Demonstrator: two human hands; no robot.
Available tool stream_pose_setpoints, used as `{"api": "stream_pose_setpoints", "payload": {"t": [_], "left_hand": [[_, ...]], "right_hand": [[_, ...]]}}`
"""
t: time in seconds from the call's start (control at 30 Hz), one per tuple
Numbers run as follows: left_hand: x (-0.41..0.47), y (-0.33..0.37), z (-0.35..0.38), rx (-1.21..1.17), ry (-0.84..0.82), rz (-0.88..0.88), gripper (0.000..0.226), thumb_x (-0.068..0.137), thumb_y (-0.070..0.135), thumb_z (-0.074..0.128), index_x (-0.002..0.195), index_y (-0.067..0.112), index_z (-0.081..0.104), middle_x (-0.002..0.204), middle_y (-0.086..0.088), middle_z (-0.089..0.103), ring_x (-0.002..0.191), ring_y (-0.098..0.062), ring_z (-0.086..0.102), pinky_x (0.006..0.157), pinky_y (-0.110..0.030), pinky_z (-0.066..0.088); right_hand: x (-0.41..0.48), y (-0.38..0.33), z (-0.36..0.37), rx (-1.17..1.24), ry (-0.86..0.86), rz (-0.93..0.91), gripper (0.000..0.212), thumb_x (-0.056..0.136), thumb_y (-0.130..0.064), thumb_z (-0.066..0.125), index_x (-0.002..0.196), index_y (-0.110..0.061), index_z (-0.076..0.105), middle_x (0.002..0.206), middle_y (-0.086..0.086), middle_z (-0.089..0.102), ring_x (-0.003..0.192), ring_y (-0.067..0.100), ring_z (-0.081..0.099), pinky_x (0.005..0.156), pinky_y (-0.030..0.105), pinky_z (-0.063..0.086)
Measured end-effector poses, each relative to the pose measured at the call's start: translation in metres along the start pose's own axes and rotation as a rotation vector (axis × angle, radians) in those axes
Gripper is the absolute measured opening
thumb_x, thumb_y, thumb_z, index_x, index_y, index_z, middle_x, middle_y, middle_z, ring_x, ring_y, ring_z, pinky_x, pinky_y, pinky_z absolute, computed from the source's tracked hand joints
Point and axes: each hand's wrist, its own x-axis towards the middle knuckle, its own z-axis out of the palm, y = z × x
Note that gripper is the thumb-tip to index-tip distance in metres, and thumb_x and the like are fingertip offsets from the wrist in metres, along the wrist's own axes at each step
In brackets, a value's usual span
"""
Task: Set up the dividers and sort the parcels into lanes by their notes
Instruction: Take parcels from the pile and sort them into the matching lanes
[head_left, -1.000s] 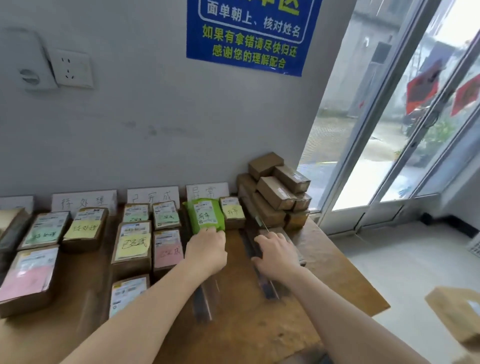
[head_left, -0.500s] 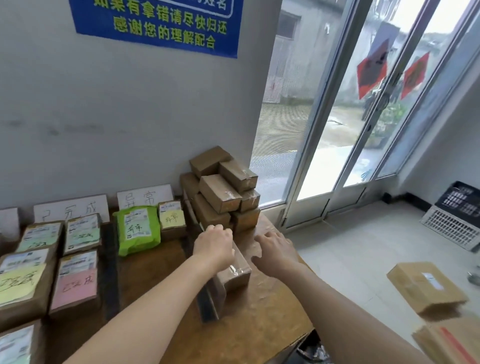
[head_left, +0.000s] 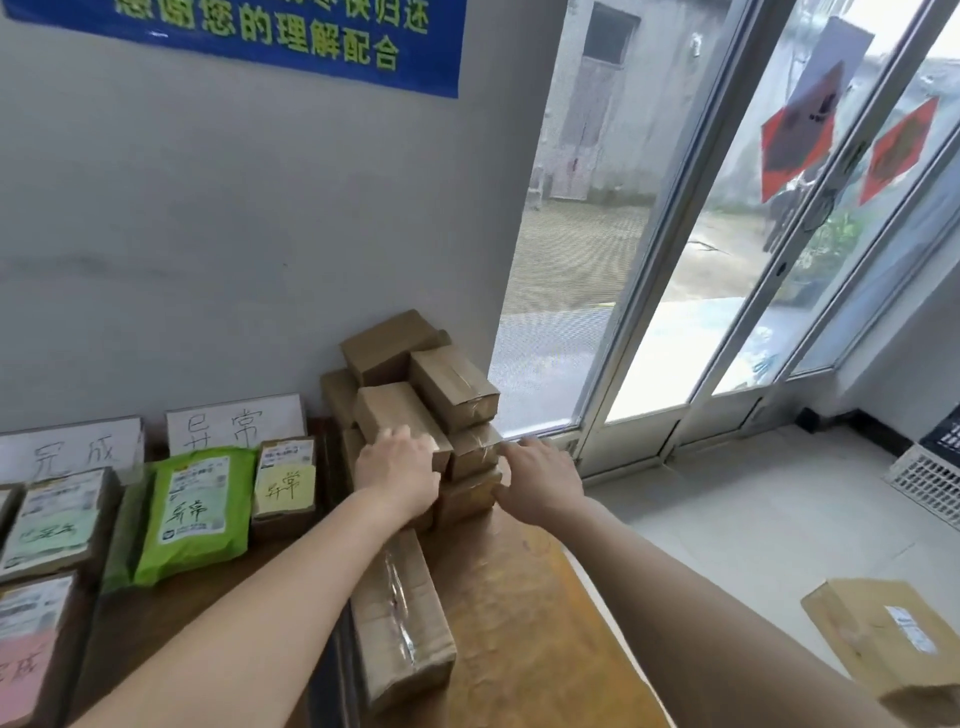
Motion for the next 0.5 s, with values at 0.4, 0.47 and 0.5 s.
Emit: {"api": "stream_pose_setpoints", "payload": {"t": [0.4, 0.47, 0.5], "left_hand": [[0.066, 0.015, 0.026, -0.001, -0.052, -0.354, 0.093, 0.079, 0.079, 0.049, 0.147, 0.017, 0.032, 0.158, -0.015, 0.022, 0.142, -0.04, 0.025, 0.096, -0.042, 0.049], [0.072, 0.018, 0.031, -0.05, -0.044, -0.407, 0.095, 0.078, 0.076, 0.056, 0.148, 0.018, 0.027, 0.16, -0.015, 0.013, 0.141, -0.041, 0.028, 0.094, -0.042, 0.05], [0.074, 0.019, 0.033, -0.083, -0.04, -0.432, 0.095, 0.078, 0.072, 0.059, 0.148, 0.019, 0.023, 0.161, -0.015, 0.007, 0.14, -0.041, 0.029, 0.093, -0.041, 0.05]], "right_hand": [[0.115, -0.002, 0.0, 0.221, 0.036, -0.065, 0.066, 0.09, -0.055, 0.055, 0.144, -0.022, 0.037, 0.155, 0.01, 0.026, 0.14, 0.03, 0.028, 0.107, 0.044, 0.033], [0.131, -0.002, 0.002, 0.26, 0.017, -0.064, 0.071, 0.087, -0.063, 0.055, 0.143, -0.023, 0.037, 0.157, 0.009, 0.021, 0.143, 0.029, 0.024, 0.108, 0.045, 0.033], [0.138, -0.003, 0.004, 0.273, 0.001, -0.064, 0.074, 0.084, -0.066, 0.055, 0.142, -0.023, 0.038, 0.155, 0.009, 0.024, 0.142, 0.029, 0.025, 0.107, 0.046, 0.035]]}}
